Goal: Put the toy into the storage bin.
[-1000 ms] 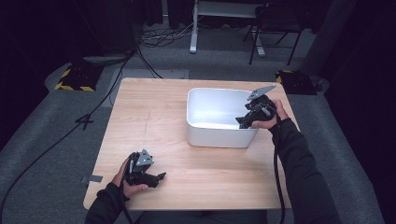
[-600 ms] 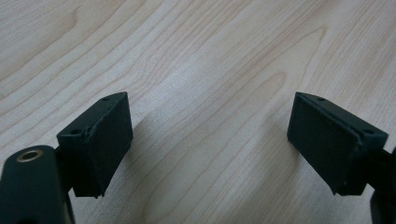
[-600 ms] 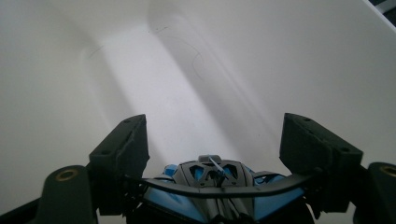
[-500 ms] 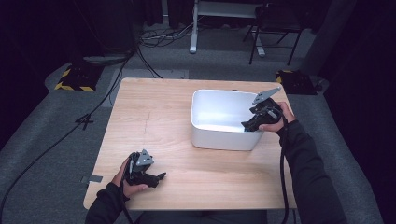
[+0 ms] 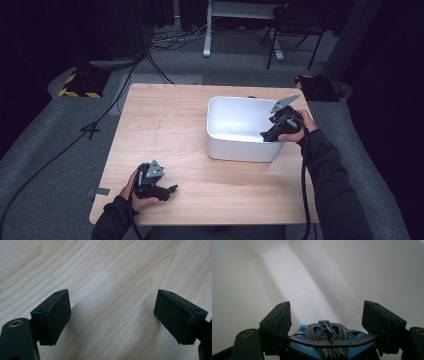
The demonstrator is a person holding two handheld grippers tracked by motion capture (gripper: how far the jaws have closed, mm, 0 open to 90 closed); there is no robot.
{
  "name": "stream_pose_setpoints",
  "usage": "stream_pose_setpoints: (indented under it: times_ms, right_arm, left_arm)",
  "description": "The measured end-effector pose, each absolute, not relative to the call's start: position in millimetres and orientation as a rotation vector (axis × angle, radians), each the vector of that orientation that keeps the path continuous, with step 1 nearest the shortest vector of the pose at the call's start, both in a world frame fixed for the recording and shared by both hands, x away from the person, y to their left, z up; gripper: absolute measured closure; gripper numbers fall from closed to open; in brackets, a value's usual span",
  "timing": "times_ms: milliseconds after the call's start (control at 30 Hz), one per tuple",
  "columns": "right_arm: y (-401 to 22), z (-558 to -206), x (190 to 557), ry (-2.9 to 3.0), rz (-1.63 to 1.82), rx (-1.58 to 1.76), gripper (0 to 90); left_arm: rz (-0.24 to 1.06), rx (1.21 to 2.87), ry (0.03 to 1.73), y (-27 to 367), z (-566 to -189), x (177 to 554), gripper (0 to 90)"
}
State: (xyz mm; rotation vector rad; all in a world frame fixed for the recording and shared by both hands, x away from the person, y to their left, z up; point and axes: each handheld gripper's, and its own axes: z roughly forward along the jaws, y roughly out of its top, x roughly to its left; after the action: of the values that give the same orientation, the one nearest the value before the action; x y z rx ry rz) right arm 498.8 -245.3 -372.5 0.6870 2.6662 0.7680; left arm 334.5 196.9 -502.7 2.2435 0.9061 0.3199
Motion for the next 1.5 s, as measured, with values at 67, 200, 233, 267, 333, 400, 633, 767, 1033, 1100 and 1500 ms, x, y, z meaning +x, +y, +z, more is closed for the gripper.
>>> stream_pose_setpoints:
  times_ms: [67, 200, 233, 267, 333, 400, 633, 767, 1033, 1100, 1500]
  right_arm:
    - [-245, -373, 499, 2.668, 0.766, 0.680, 24.2]
    - [-245, -372, 498, 2.669, 0.754, 0.695, 24.1]
    - [-245, -372, 497, 2.670, 0.754, 0.691, 24.1]
    - [-246, -372, 497, 2.671, 0.752, 0.683, 24.0]
    - [-246, -372, 496, 2.662, 0.753, 0.687, 24.0]
    - [-245, -372, 495, 2.654, 0.752, 0.681, 23.9]
    - [-247, -373, 492, 2.622, 0.792, 0.718, 23.9]
    - [-249, -373, 491, 2.604, 0.813, 0.733, 23.7]
    - [-253, -371, 486, 2.562, 0.884, 0.784, 23.9]
    - [-254, -370, 485, 2.552, 0.909, 0.789, 23.8]
    - [-256, -372, 477, 2.451, 0.975, 0.809, 23.8]
  left_arm:
    - [0.320, 2.244, 0.906, 197, -503, 335, 14.4]
    - [0.320, 2.244, 0.906, 197, -503, 335, 14.4]
    - [0.320, 2.244, 0.906, 197, -503, 335, 14.5]
    - [0.320, 2.244, 0.906, 197, -503, 335, 14.4]
    - [0.320, 2.243, 0.906, 197, -503, 334, 14.4]
    - [0.321, 2.244, 0.906, 197, -503, 335, 14.4]
    - [0.320, 2.243, 0.906, 197, -503, 335, 14.4]
    - [0.320, 2.244, 0.906, 197, -503, 335, 14.4]
    - [0.320, 2.243, 0.906, 197, -503, 335, 14.4]
    - [0.320, 2.243, 0.906, 197, -503, 335, 14.4]
    - [0.320, 2.243, 0.906, 197, -503, 335, 14.4]
